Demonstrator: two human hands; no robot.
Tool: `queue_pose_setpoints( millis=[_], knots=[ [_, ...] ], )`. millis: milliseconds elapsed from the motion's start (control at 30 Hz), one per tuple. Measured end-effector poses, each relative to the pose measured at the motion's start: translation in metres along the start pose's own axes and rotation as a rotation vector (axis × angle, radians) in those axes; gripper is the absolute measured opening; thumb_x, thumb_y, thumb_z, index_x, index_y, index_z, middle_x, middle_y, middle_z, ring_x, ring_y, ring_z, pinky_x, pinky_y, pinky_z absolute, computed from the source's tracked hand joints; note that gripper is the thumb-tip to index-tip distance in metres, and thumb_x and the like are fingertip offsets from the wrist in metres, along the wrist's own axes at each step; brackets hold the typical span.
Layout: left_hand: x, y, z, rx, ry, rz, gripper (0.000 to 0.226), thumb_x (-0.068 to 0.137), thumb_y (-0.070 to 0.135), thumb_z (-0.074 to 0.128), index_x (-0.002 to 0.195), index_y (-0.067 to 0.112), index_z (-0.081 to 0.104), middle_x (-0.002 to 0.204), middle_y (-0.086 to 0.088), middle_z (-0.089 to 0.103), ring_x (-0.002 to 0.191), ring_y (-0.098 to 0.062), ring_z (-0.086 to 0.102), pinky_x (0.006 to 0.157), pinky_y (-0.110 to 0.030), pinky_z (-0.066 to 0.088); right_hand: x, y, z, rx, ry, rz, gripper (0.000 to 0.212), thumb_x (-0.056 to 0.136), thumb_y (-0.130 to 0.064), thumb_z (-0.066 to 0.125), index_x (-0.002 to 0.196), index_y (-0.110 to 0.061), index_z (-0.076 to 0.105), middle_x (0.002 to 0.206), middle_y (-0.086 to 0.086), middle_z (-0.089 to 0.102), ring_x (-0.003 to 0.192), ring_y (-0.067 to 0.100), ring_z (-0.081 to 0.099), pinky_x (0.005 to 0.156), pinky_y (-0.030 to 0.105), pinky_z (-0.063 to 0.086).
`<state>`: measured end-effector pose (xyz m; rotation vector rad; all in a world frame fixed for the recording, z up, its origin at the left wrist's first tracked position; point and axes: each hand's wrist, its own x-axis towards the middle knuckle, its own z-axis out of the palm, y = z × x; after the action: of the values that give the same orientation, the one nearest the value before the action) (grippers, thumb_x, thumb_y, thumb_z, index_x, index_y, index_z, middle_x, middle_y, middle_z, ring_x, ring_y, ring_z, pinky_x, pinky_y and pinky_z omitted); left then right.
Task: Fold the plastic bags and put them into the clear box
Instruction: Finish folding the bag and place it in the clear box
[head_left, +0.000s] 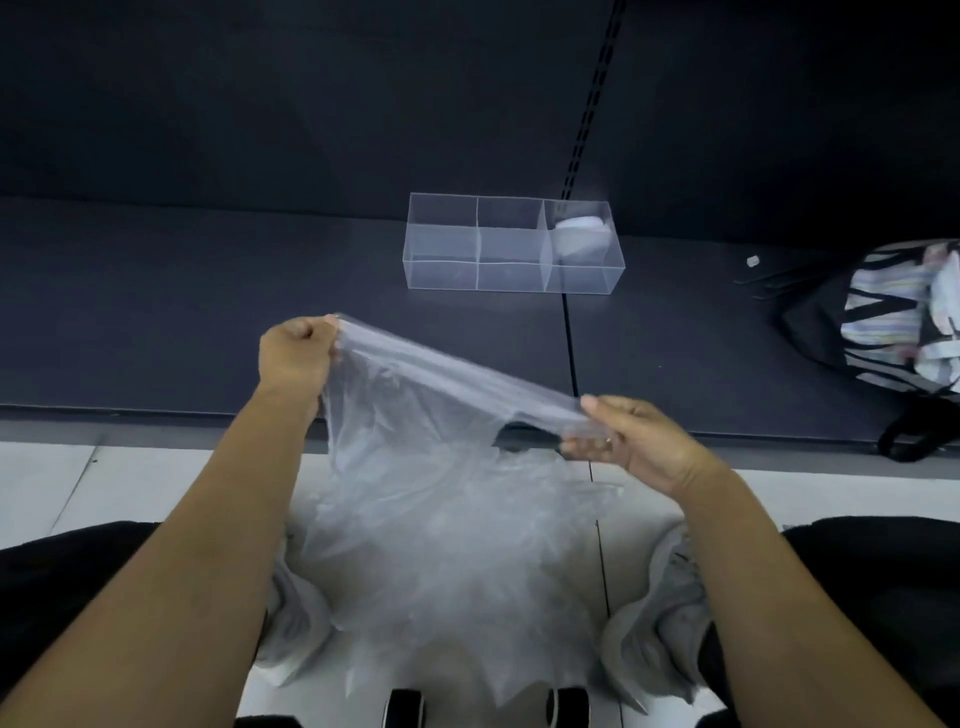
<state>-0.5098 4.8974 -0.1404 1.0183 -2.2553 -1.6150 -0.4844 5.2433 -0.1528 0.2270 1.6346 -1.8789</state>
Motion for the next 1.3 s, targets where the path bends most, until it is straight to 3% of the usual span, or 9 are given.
queue_pose_setpoints(
  millis=[167, 400, 467, 567, 667, 767, 900, 1033, 1300],
  knots=[
    [0.026, -0.001, 0.03, 0.135, -0.051, 0.073, 0.038, 0.095, 0.02, 0.05, 0.059, 0.011, 0.054, 0.052, -0.004, 0.053, 0.04, -0.012, 0.045, 0.033, -0.012, 0.033, 0.043, -0.048, -0.026, -0.116, 0.347, -0.129, 0.016, 0.085, -0.004, 0.067, 0.075, -0.014, 0.059, 0.064, 0.005, 0.064, 0.051, 0.011, 0.061, 0.057, 0.02, 0.055],
    [0.066, 0.001, 0.07, -0.04, -0.058, -0.068, 0.029, 0.097, 0.015, 0.047, 0.07, 0.016, 0.057, 0.041, 0.006, 0.055, 0.043, -0.008, 0.055, 0.052, -0.022, 0.049, 0.106, -0.094, -0.049, -0.147, 0.81, -0.271, 0.014, 0.092, 0.001, 0.052, 0.09, -0.011, 0.06, 0.085, 0.013, 0.063, 0.057, 0.01, 0.06, 0.064, 0.018, 0.054],
    [0.076, -0.003, 0.078, -0.144, -0.032, -0.192, 0.021, 0.097, 0.017, 0.048, 0.081, 0.01, 0.06, 0.056, 0.0, 0.06, 0.06, -0.02, 0.059, 0.063, -0.03, 0.053, 0.11, -0.083, -0.041, -0.211, 0.758, -0.228, 0.015, 0.094, -0.009, 0.053, 0.084, -0.018, 0.061, 0.09, 0.01, 0.065, 0.067, 0.01, 0.061, 0.069, 0.02, 0.051],
    [0.076, -0.016, 0.082, -0.298, -0.059, -0.372, 0.022, 0.098, 0.029, 0.049, 0.088, 0.013, 0.06, 0.077, -0.004, 0.06, 0.065, -0.017, 0.058, 0.054, -0.026, 0.052, 0.102, -0.047, -0.02, -0.331, 0.47, -0.078, 0.017, 0.096, -0.033, 0.054, 0.092, -0.022, 0.067, 0.096, 0.002, 0.069, 0.086, 0.012, 0.063, 0.079, 0.027, 0.051],
    [0.064, -0.032, 0.082, -0.335, -0.089, -0.49, 0.034, 0.1, 0.039, 0.043, 0.101, 0.009, 0.059, 0.098, -0.007, 0.062, 0.08, -0.018, 0.061, 0.072, -0.031, 0.051, 0.088, -0.009, -0.002, -0.467, 0.198, 0.068, 0.018, 0.092, -0.047, 0.054, 0.102, -0.036, 0.065, 0.108, -0.014, 0.065, 0.097, 0.0, 0.059, 0.078, 0.021, 0.047],
    [0.047, -0.046, 0.08, -0.387, -0.048, -0.576, 0.049, 0.101, 0.034, 0.043, 0.13, -0.006, 0.046, 0.118, -0.017, 0.061, 0.1, -0.024, 0.061, 0.086, -0.034, 0.05, 0.087, 0.012, 0.006, -0.562, 0.171, 0.091, 0.018, 0.085, -0.048, 0.065, 0.101, -0.041, 0.062, 0.109, -0.02, 0.061, 0.098, -0.005, 0.055, 0.076, 0.017, 0.041],
    [0.02, -0.06, 0.085, -0.35, -0.011, -0.613, 0.034, 0.098, 0.028, 0.049, 0.113, -0.003, 0.056, 0.097, -0.013, 0.065, 0.085, -0.022, 0.064, 0.077, -0.032, 0.052, 0.097, 0.012, 0.004, -0.629, 0.183, 0.124, 0.014, 0.083, -0.031, 0.074, 0.092, -0.026, 0.065, 0.102, -0.005, 0.066, 0.096, 0.012, 0.06, 0.076, 0.025, 0.044],
    [-0.002, -0.065, 0.088, -0.176, -0.065, -0.583, 0.029, 0.088, 0.026, 0.066, 0.071, 0.004, 0.06, 0.072, -0.007, 0.065, 0.066, -0.018, 0.063, 0.066, -0.03, 0.055, 0.1, 0.013, -0.003, -0.675, 0.223, 0.107, 0.009, 0.083, -0.02, 0.073, 0.082, -0.021, 0.065, 0.089, -0.002, 0.068, 0.083, 0.014, 0.062, 0.066, 0.023, 0.044],
    [-0.02, -0.053, 0.093, 0.118, -0.322, -0.446, 0.022, 0.081, 0.019, 0.075, 0.063, 0.011, 0.064, 0.06, -0.006, 0.058, 0.056, -0.018, 0.053, 0.067, -0.031, 0.055, 0.099, 0.02, -0.001, -0.606, 0.291, 0.046, 0.004, 0.085, -0.015, 0.071, 0.082, -0.015, 0.067, 0.086, 0.002, 0.069, 0.075, 0.014, 0.06, 0.061, 0.022, 0.044]
  ],
)
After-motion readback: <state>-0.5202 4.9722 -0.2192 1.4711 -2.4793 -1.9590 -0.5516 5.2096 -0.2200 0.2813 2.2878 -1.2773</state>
